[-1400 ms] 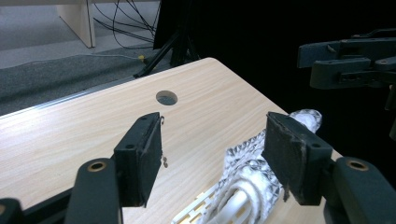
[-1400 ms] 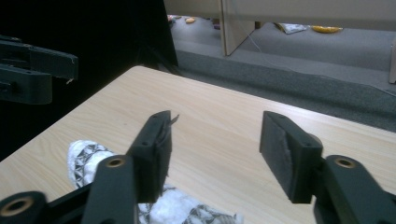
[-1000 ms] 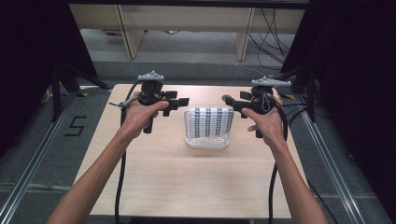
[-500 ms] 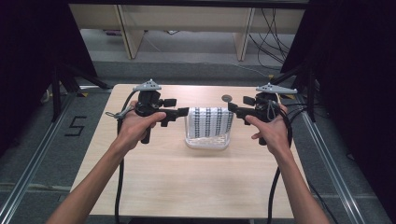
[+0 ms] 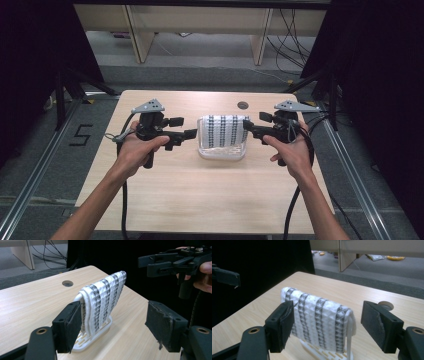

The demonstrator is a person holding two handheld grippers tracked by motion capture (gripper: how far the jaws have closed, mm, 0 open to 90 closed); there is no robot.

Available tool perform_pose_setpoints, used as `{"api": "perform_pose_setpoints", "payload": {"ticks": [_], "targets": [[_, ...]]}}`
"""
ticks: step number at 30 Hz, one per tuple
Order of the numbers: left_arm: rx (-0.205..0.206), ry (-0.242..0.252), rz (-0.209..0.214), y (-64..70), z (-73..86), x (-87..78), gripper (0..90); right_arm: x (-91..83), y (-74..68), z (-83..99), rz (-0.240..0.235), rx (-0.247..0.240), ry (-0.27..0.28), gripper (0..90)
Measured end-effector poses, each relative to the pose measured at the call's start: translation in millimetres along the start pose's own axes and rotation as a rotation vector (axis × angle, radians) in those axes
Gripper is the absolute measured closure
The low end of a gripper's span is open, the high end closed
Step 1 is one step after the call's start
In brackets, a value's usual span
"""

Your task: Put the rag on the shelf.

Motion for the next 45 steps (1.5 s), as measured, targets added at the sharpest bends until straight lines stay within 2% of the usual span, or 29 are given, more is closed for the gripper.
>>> {"api": "perform_pose_setpoints", "payload": {"ticks": [1, 3, 4, 5, 10, 11, 12, 13, 14, 15, 16, 17, 19, 20, 22, 23, 25, 26, 27, 29, 30, 31, 33, 34, 36, 38, 40, 41, 45], "targets": [[-0.002, 0.003, 0.000, 0.5, 1.2, -1.5, 27.3, -0.1, 1.4, 0.8, -0.005, -0.033, 0.006, 27.8], [-0.007, 0.004, 0.001, 1.3, 4.2, -4.1, 26.6, -2.1, 0.8, 2.7, 0.003, -0.032, 0.011, 27.2], [-0.011, 0.004, 0.001, 2.1, 5.9, -5.4, 26.0, -3.4, -2.0, 5.2, 0.001, -0.009, 0.003, 26.2], [-0.013, 0.004, 0.003, 3.1, 7.6, -6.5, 25.8, -3.3, -0.9, 5.2, -0.005, -0.037, 0.010, 25.0], [-0.015, 0.002, 0.018, 8.4, 15.7, -11.3, 23.9, -7.1, -7.8, 12.9, -0.007, -0.026, 0.005, 21.5], [-0.017, 0.003, 0.019, 9.3, 17.2, -12.1, 23.4, -7.7, -8.1, 14.3, -0.003, -0.046, 0.003, 21.1], [-0.016, 0.003, 0.020, 10.3, 18.8, -12.8, 23.1, -8.2, -10.8, 15.8, -0.008, -0.033, -0.001, 21.0], [-0.016, 0.003, 0.022, 11.1, 20.3, -13.6, 23.1, -8.9, -10.2, 15.5, -0.004, -0.062, 0.009, 21.0], [-0.013, 0.003, 0.022, 11.5, 21.6, -14.4, 22.9, -10.1, -13.5, 17.1, 0.001, -0.036, 0.005, 20.8], [-0.015, 0.005, 0.026, 12.3, 22.7, -15.4, 22.8, -10.3, -13.2, 17.2, -0.002, -0.062, 0.010, 20.8], [-0.010, 0.007, 0.027, 12.8, 23.3, -16.7, 22.8, -11.2, -17.5, 18.9, -0.009, -0.037, 0.005, 20.8], [-0.008, 0.013, 0.030, 13.8, 23.7, -17.8, 22.8, -11.5, -17.7, 18.7, -0.015, -0.064, 0.010, 20.7], [-0.002, 0.009, 0.035, 15.5, 26.8, -19.9, 22.8, -14.3, -22.7, 20.5, -0.024, -0.054, 0.006, 20.7], [-0.002, 0.007, 0.035, 16.3, 28.5, -20.7, 22.8, -14.7, -23.3, 20.0, -0.016, -0.070, 0.024, 20.6], [0.000, 0.005, 0.040, 18.5, 32.1, -22.3, 22.8, -17.8, -29.1, 24.0, -0.029, -0.056, 0.000, 20.6], [-0.001, 0.009, 0.045, 20.1, 33.3, -22.9, 22.8, -17.9, -29.3, 23.8, -0.030, -0.081, 0.014, 20.6], [0.000, 0.010, 0.051, 22.4, 36.1, -24.5, 22.8, -18.8, -32.7, 26.1, -0.038, -0.090, 0.019, 20.5], [0.002, 0.007, 0.050, 23.4, 37.7, -25.5, 22.7, -20.8, -36.1, 29.7, -0.035, -0.066, -0.001, 20.4], [0.002, 0.007, 0.053, 25.0, 39.1, -26.4, 22.7, -20.2, -35.3, 29.5, -0.040, -0.100, 0.013, 20.4], [0.006, 0.009, 0.062, 26.8, 41.1, -27.7, 22.6, -21.3, -38.9, 36.1, -0.047, -0.087, -0.014, 20.4], [0.011, 0.003, 0.054, 26.9, 42.8, -29.0, 22.6, -20.1, -39.7, 37.0, -0.059, -0.098, -0.002, 20.4], [0.011, 0.002, 0.055, 27.6, 44.7, -29.9, 22.6, -21.0, -39.0, 38.3, -0.046, -0.103, 0.001, 20.3], [0.011, 0.002, 0.057, 28.6, 47.2, -30.8, 22.5, -22.6, -41.2, 43.0, -0.045, -0.083, -0.012, 20.1], [0.010, 0.000, 0.057, 29.1, 49.2, -31.3, 22.5, -22.6, -40.8, 44.1, -0.057, -0.101, -0.012, 20.2], [0.012, -0.006, 0.057, 30.1, 53.6, -31.9, 22.4, -24.2, -41.4, 47.1, -0.048, -0.094, -0.009, 20.1], [0.019, -0.014, 0.056, 30.9, 59.0, -32.6, 22.3, -25.0, -43.6, 50.0, -0.068, -0.096, -0.011, 20.0], [0.024, -0.022, 0.049, 30.8, 63.4, -33.5, 22.3, -27.0, -44.0, 54.1, -0.055, -0.097, -0.022, 20.0], [0.022, -0.024, 0.052, 31.3, 65.3, -33.5, 22.3, -28.7, -45.8, 57.1, -0.056, -0.077, -0.034, 20.0], [0.035, -0.030, 0.045, 31.4, 71.0, -34.8, 22.1, -29.5, -46.3, 63.6, -0.056, -0.097, -0.030, 20.1]]}}
Point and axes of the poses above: each handheld gripper's, and its own axes: x roughly forward along the jaws, z roughly out of its underside, y roughly to its right, the point moved 10 cm from there along x, roughly forward along the jaws, and after that the axes turned 5 degrees about y, right-handed, at the moved point
